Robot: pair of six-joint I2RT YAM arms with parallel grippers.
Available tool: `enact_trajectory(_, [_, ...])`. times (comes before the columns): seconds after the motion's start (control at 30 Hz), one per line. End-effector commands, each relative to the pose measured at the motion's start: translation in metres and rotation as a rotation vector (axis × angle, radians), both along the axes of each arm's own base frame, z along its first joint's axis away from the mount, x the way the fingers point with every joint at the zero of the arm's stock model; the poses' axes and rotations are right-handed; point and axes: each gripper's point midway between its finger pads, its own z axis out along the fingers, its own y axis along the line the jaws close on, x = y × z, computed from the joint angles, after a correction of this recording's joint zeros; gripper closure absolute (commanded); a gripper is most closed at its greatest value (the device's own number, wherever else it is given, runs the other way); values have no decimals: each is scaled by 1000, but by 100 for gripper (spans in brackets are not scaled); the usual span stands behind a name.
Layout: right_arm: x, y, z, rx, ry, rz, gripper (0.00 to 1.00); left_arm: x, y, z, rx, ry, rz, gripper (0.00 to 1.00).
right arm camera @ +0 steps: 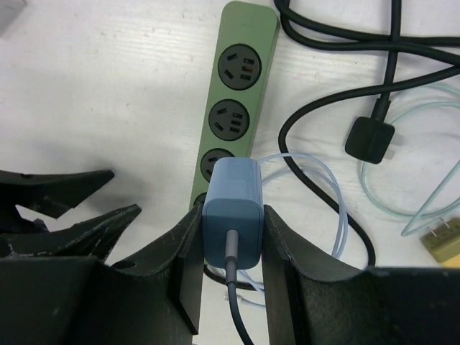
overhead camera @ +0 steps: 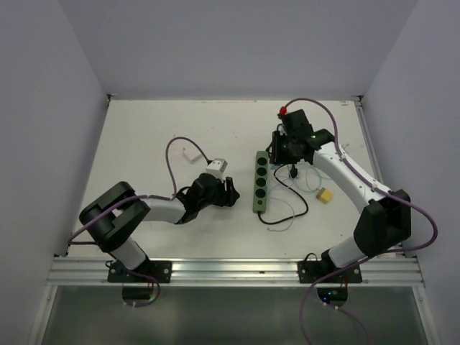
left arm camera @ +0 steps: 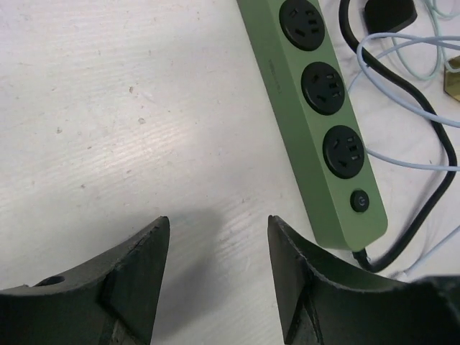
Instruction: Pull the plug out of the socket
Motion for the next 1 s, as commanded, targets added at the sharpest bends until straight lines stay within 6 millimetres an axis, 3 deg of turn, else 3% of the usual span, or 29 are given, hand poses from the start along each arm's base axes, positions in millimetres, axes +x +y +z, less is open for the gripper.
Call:
enact_trajectory(0.0, [-2,13,35,102,-85,70,100,-2,10,33,19,-63,-6,39])
enact_trajectory(0.07, [-4,16,37,114,-87,81,100,-4,13,49,15,-86,-10,39])
enact_trajectory(0.1, [-6,20,40,136,-85,98,100,-4,14,72,-18,-125,-8,38])
enact_trajectory(0.17, [-5,25,46,168,-101,103,100,-7,22,89,-6,-156,-5,38])
enact_trajectory(0.2, [-7,29,49,195,-96,113,100,-7,28,114,-32,-210,5,38])
enact_trajectory(0.27, [-8,38,59,242,-108,128,100,-6,53,120,57,-230,72,38])
enact_trajectory(0.3, [-9,42,63,257,-110,137,100,-6,64,145,48,-276,110,38])
enact_trajectory(0.33, [-10,48,67,273,-119,151,100,-10,78,143,107,-271,132,38])
enact_trajectory(0.37, [-14,61,73,287,-131,189,100,-9,96,148,147,-284,193,38])
enact_trajectory(0.4, [-16,69,78,296,-143,208,100,-11,107,173,119,-331,232,38])
enact_trajectory(0.43, [-16,79,81,300,-162,230,100,-15,121,175,156,-335,255,38])
enact_trajectory(0.53, [-28,125,85,322,-166,326,100,-23,155,209,168,-400,355,37])
enact_trajectory(0.57, [-34,148,79,336,-138,371,100,-24,167,217,175,-414,406,38])
enact_trajectory(0.6, [-40,170,85,369,-147,413,100,-29,179,230,161,-427,444,36])
enact_trajectory(0.63, [-36,174,78,367,-144,413,100,-31,182,235,149,-434,449,36])
enact_trajectory(0.67, [-40,194,63,362,-113,439,100,-33,186,241,143,-442,462,35])
enact_trajectory(0.77, [-50,234,48,351,-103,507,100,-40,196,252,161,-465,462,31])
enact_trajectory(0.8, [-48,245,18,305,-58,507,100,-41,202,250,203,-463,466,26])
enact_trajectory(0.87, [-55,268,7,309,-39,541,100,-40,212,245,260,-455,500,21])
enact_trajectory(0.93, [-57,278,-24,265,0,548,100,-41,217,239,297,-446,504,18])
enact_trajectory(0.97, [-61,285,-30,253,2,558,100,-41,216,236,298,-444,499,17])
